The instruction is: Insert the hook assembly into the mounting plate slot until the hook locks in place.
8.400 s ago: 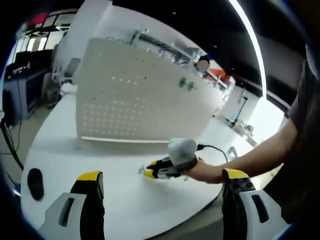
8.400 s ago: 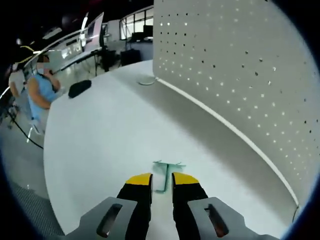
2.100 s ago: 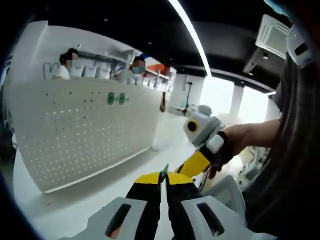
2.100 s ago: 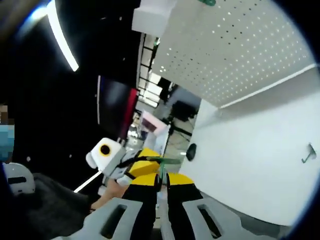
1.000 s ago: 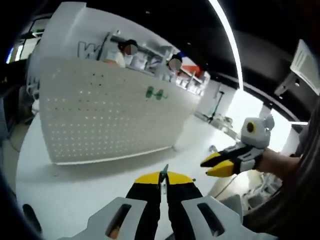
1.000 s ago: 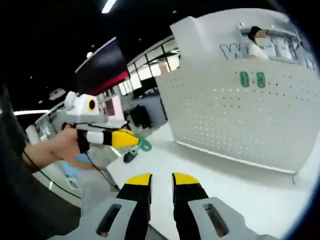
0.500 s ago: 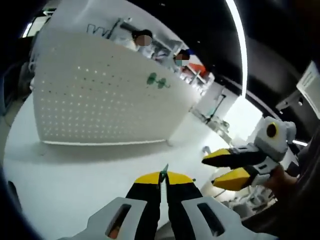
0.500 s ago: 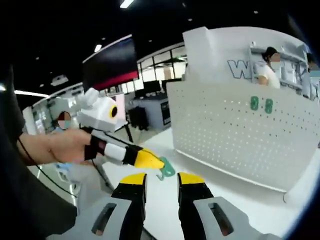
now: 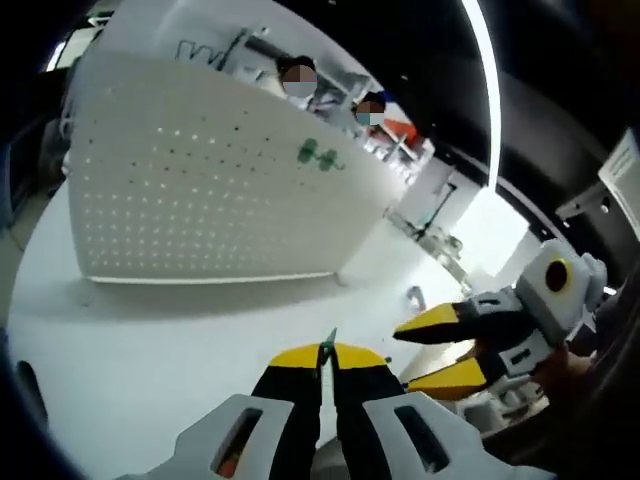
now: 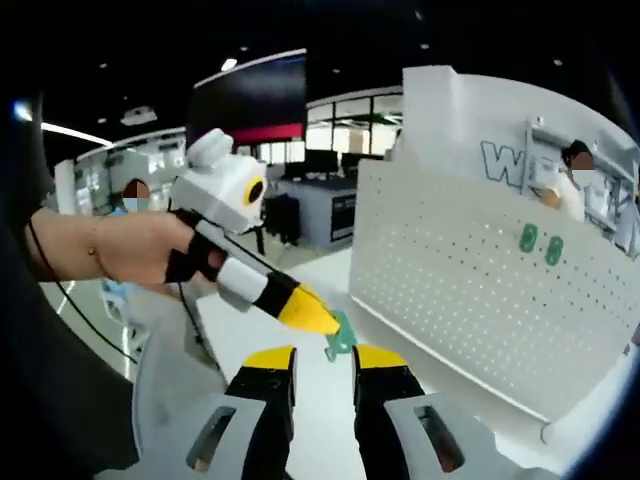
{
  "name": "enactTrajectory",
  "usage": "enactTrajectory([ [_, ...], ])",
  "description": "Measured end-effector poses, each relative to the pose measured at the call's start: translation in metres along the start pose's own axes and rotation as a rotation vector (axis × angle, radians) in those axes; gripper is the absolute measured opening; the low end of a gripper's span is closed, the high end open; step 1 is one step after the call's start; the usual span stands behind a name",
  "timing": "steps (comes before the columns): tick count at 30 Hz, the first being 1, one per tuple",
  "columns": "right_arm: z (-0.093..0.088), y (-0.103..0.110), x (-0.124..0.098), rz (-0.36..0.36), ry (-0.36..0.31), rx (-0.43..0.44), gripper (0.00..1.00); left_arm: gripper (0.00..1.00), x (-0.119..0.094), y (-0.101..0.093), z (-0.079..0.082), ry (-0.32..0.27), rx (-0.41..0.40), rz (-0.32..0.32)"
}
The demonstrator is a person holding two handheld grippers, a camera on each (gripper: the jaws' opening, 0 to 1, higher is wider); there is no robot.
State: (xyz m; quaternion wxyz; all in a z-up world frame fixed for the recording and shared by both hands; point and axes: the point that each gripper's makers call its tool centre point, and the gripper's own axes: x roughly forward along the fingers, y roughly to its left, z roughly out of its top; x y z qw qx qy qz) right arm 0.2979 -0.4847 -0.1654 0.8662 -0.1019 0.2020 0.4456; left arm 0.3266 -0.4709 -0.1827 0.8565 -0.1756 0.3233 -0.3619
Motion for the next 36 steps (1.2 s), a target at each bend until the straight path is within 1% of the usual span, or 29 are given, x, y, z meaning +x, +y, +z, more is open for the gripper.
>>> enactTrajectory([
  [6,-0.003,0.001,0.006,-0.006,0.023,-0.071,0.20,0.02,0.001,-0.007,-0.005,0.029,-0.033,-0.023],
  [8,-0.004,0.001,0.007,-0.010,0.032,-0.104,0.19,0.02,0.001,-0.008,-0.006,0.033,-0.039,-0.028],
  [10,-0.007,0.001,0.010,-0.011,0.045,-0.133,0.18,0.02,0.002,-0.007,-0.008,0.035,-0.062,-0.035],
  [12,-0.011,0.000,0.012,-0.006,0.058,-0.131,0.17,0.02,0.002,-0.008,-0.009,0.031,-0.087,-0.044],
  [14,-0.015,0.002,0.012,0.019,0.063,-0.084,0.15,0.02,0.001,-0.009,-0.010,0.032,-0.096,-0.047],
  [15,-0.015,0.002,0.012,0.019,0.060,-0.081,0.15,0.02,0.001,-0.010,-0.011,0.035,-0.094,-0.045],
  [17,-0.014,0.002,0.012,0.013,0.057,-0.094,0.15,0.02,0.002,-0.010,-0.013,0.044,-0.089,-0.043],
  [19,-0.016,0.002,0.015,0.014,0.068,-0.113,0.14,0.02,0.002,-0.011,-0.015,0.049,-0.098,-0.046],
  [22,-0.017,0.003,0.017,0.019,0.076,-0.120,0.13,0.02,0.002,-0.013,-0.016,0.054,-0.107,-0.053],
  [26,-0.017,0.000,0.017,0.007,0.074,-0.141,0.08,0.02,0.002,-0.013,-0.017,0.058,-0.117,-0.055],
  [28,-0.017,0.000,0.018,0.005,0.077,-0.148,0.07,0.02,0.002,-0.013,-0.017,0.061,-0.124,-0.056],
  [30,-0.018,0.000,0.018,-0.005,0.082,-0.174,0.07,0.02,0.003,-0.013,-0.018,0.066,-0.129,-0.056],
  [33,-0.019,-0.002,0.017,-0.026,0.096,-0.236,0.03,0.02,0.004,-0.013,-0.019,0.075,-0.131,-0.058],
  [36,-0.021,-0.002,0.017,-0.026,0.108,-0.248,0.01,0.02,0.005,-0.014,-0.022,0.082,-0.136,-0.061],
])
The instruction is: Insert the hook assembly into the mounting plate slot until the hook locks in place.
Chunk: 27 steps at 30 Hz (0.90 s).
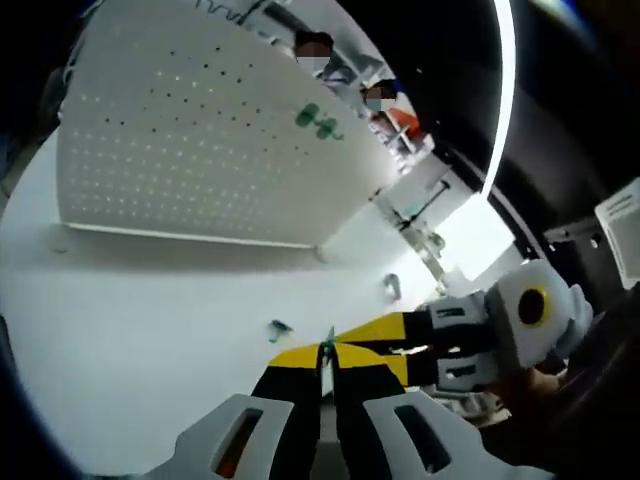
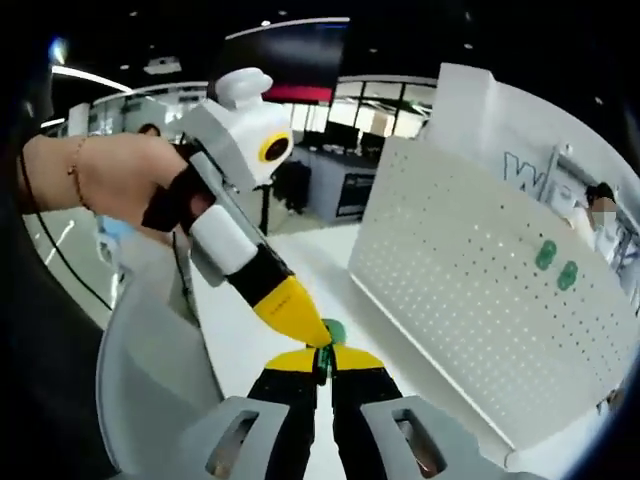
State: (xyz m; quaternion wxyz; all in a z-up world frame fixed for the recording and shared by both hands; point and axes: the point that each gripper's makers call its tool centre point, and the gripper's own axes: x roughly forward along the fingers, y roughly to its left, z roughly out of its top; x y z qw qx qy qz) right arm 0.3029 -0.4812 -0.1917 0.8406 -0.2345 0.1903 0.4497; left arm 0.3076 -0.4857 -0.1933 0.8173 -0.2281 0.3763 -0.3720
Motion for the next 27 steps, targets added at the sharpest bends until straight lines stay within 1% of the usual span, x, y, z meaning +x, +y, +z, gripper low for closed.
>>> enactTrajectory([
  [2,-0.001,0.000,0.000,0.003,0.003,0.009,0.01,0.03,0.000,0.000,-0.001,0.010,0.023,0.010],
  [7,0.000,0.000,0.001,0.003,0.000,0.039,0.00,0.03,0.000,0.001,0.000,0.008,0.053,0.017],
  [9,0.002,-0.002,0.000,-0.002,-0.011,0.062,0.00,0.03,-0.001,-0.001,0.004,-0.016,0.143,0.000],
  [11,0.002,-0.002,-0.001,0.002,-0.014,0.071,0.00,0.04,-0.002,-0.003,0.003,-0.015,0.156,-0.001],
  [16,0.005,-0.005,-0.003,0.000,-0.031,0.100,0.00,0.04,-0.004,-0.005,0.007,-0.039,0.177,-0.014],
  [17,0.006,-0.006,-0.004,-0.004,-0.033,0.106,0.00,0.06,-0.004,-0.005,0.008,-0.045,0.178,-0.014],
  [18,0.005,-0.007,-0.004,-0.006,-0.028,0.107,0.00,0.10,-0.005,-0.003,0.012,-0.069,0.180,0.001],
  [19,0.004,-0.008,-0.004,-0.008,-0.029,0.108,0.00,0.17,-0.006,-0.001,0.013,-0.078,0.186,0.018],
  [20,0.003,-0.009,-0.006,-0.012,-0.032,0.119,0.00,0.21,-0.007,0.001,0.016,-0.090,0.187,0.026],
  [21,0.003,-0.010,-0.006,-0.013,-0.038,0.131,0.00,0.23,-0.009,0.001,0.017,-0.094,0.180,0.024],
  [24,0.003,-0.015,-0.009,-0.020,-0.050,0.178,0.00,0.23,-0.011,0.001,0.020,-0.106,0.187,0.013],
  [26,0.003,-0.018,-0.011,-0.027,-0.056,0.188,0.00,0.29,-0.012,-0.003,0.022,-0.120,0.213,0.001],
  [27,0.003,-0.020,-0.012,-0.032,-0.063,0.209,0.00,0.33,-0.013,-0.009,0.026,-0.148,0.261,-0.025],
])
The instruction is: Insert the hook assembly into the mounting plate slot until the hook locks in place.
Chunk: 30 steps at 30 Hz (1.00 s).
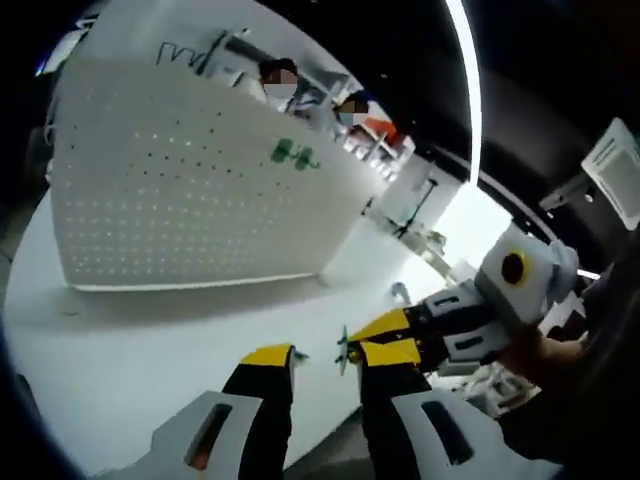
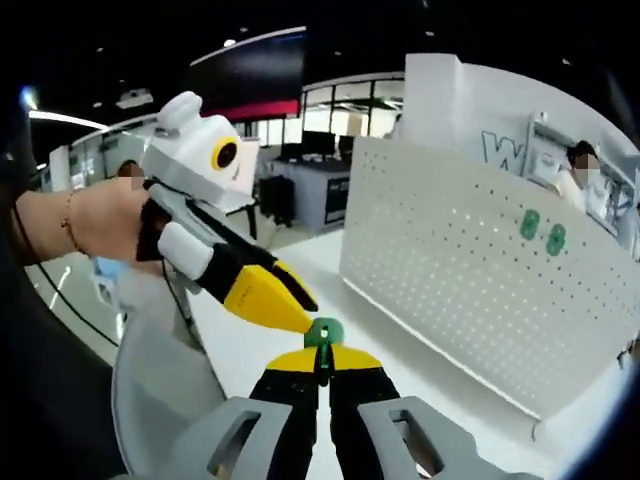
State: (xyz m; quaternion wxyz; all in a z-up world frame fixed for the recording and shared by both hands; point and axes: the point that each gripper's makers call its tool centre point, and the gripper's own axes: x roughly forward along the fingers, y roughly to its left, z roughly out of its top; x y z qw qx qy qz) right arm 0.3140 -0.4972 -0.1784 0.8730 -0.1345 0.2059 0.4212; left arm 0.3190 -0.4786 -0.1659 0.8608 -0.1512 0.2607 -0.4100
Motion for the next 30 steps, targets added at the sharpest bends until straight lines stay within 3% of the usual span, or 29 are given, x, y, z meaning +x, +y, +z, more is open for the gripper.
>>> enactTrajectory([
  [3,0.005,-0.005,-0.004,-0.002,-0.028,0.056,0.00,0.42,-0.004,-0.015,0.012,-0.061,0.137,-0.046],
  [5,0.008,-0.008,-0.006,-0.004,-0.039,0.071,0.00,0.50,-0.007,-0.021,0.014,-0.068,0.197,-0.050],
  [10,0.012,-0.015,-0.006,-0.006,-0.057,0.123,0.00,0.71,-0.006,-0.028,0.012,-0.067,0.219,-0.058],
  [14,0.016,-0.018,-0.005,-0.008,-0.072,0.147,0.00,0.78,-0.003,-0.031,0.003,-0.040,0.245,-0.072],
  [18,0.018,-0.018,-0.004,-0.002,-0.086,0.174,0.00,0.93,-0.002,-0.030,-0.001,-0.037,0.243,-0.060],
  [23,0.019,-0.019,-0.003,0.000,-0.094,0.187,0.00,1.00,-0.004,-0.032,0.003,-0.060,0.245,-0.044],
  [30,0.025,-0.024,-0.003,-0.012,-0.121,0.197,0.00,1.00,-0.006,-0.033,0.010,-0.081,0.260,-0.024],
])
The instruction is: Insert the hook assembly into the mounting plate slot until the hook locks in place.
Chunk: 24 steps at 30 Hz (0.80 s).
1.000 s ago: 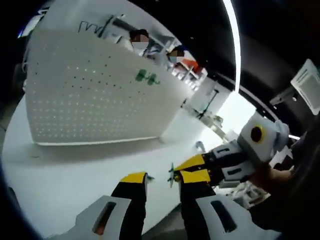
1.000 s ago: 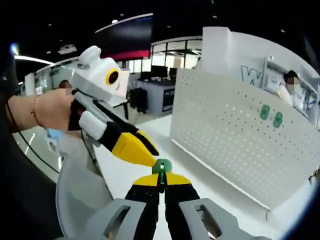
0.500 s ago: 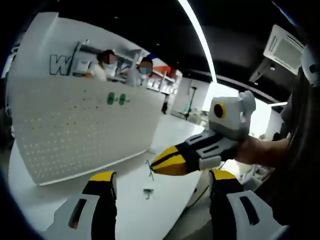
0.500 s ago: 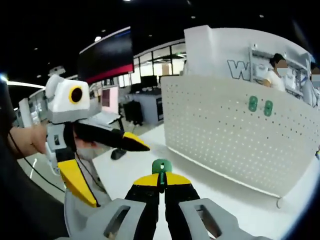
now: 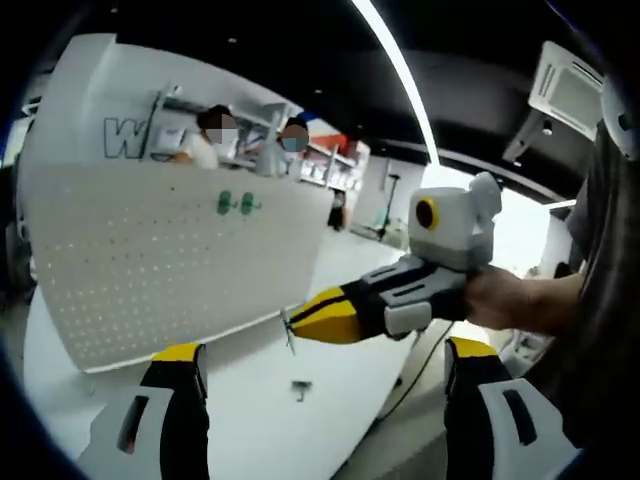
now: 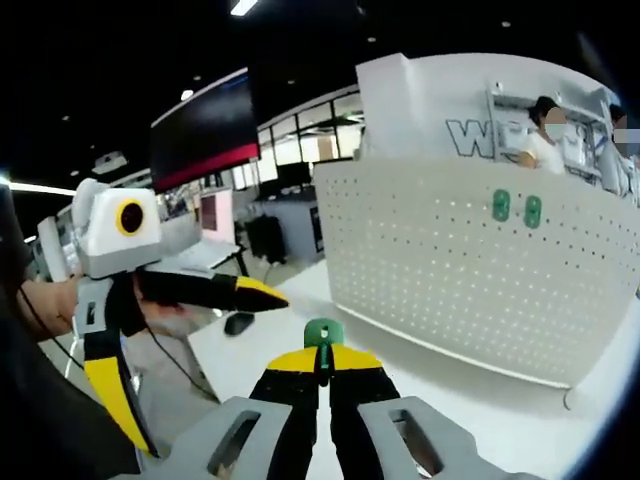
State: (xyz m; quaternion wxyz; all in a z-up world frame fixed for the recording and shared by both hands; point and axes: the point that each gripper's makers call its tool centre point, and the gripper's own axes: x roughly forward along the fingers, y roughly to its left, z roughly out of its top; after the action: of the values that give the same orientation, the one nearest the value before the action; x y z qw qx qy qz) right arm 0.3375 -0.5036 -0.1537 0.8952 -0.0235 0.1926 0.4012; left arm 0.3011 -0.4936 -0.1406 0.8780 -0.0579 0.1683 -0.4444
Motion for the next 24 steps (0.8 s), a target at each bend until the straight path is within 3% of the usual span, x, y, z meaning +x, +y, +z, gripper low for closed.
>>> enactTrajectory([
  [9,0.014,-0.017,0.001,-0.060,-0.056,-0.017,0.00,1.00,-0.007,0.008,0.007,-0.035,0.002,0.033],
  [24,0.023,-0.060,0.006,-0.144,-0.076,-0.025,0.00,1.00,-0.018,0.030,0.016,-0.068,0.003,0.111],
])
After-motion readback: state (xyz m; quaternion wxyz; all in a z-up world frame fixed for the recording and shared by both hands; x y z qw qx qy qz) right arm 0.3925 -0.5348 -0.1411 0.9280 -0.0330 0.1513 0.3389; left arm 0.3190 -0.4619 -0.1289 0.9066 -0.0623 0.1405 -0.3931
